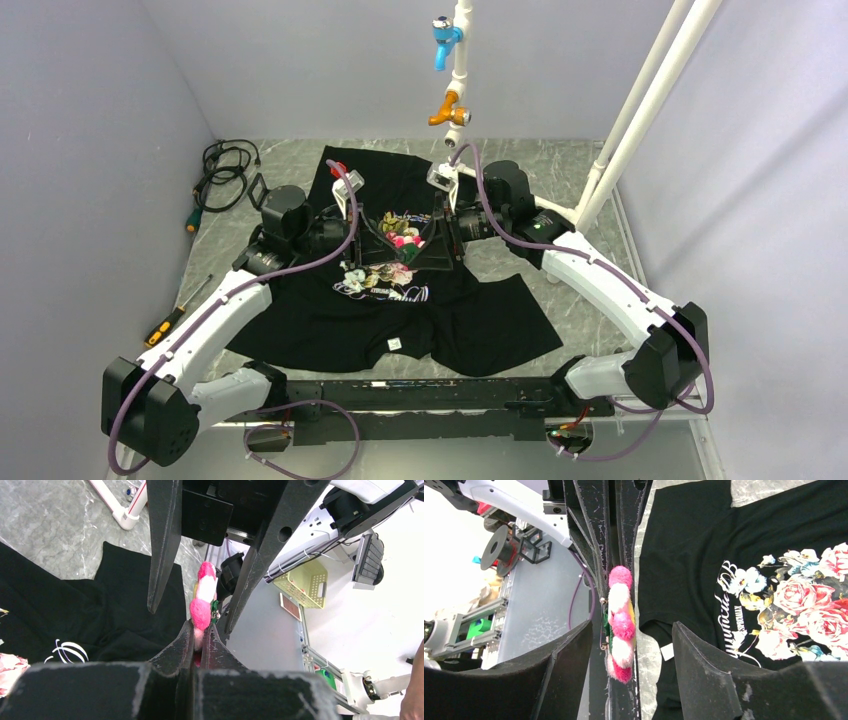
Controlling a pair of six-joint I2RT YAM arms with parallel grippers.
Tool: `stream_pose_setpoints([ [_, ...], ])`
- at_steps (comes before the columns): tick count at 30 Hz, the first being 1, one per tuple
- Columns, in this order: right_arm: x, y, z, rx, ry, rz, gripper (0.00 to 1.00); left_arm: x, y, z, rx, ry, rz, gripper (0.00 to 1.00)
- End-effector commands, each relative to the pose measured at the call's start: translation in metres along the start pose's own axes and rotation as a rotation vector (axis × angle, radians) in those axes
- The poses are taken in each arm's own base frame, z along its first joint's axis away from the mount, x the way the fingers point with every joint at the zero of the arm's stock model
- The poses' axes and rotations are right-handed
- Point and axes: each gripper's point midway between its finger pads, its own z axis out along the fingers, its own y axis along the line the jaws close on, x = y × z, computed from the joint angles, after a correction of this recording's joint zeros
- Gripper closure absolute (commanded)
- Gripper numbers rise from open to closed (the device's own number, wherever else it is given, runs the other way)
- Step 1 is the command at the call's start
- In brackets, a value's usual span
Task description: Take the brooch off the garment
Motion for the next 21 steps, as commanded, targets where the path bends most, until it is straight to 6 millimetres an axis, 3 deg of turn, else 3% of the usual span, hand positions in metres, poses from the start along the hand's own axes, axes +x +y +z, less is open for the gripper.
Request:
stream_pose_setpoints([
  [1, -0.015, 0.012, -0.006, -0.028, -0.039, -0.085, 0.37, -0.007, -0.007, -0.001, 0.027, -0.015, 0.034, 1.0],
  [9, -0.024, 0.015, -0.017, -0.047, -0.076, -0.052, 0.35, -0.006, -0.004, -0.003, 0.018, -0.006, 0.057, 1.0],
  [14, -0.025, 0.009, -0.023, -0.057, -0.082, -0.015, 0.44, -0.007, -0.005, -0.002, 0.03, -0.006, 0.069, 1.0],
  [21, -0.025, 0.011, -0.021, -0.085, -0.096, 0.004, 0.44, -0.011, -0.01, 0.0, 0.051, -0.006, 0.085, 1.0],
])
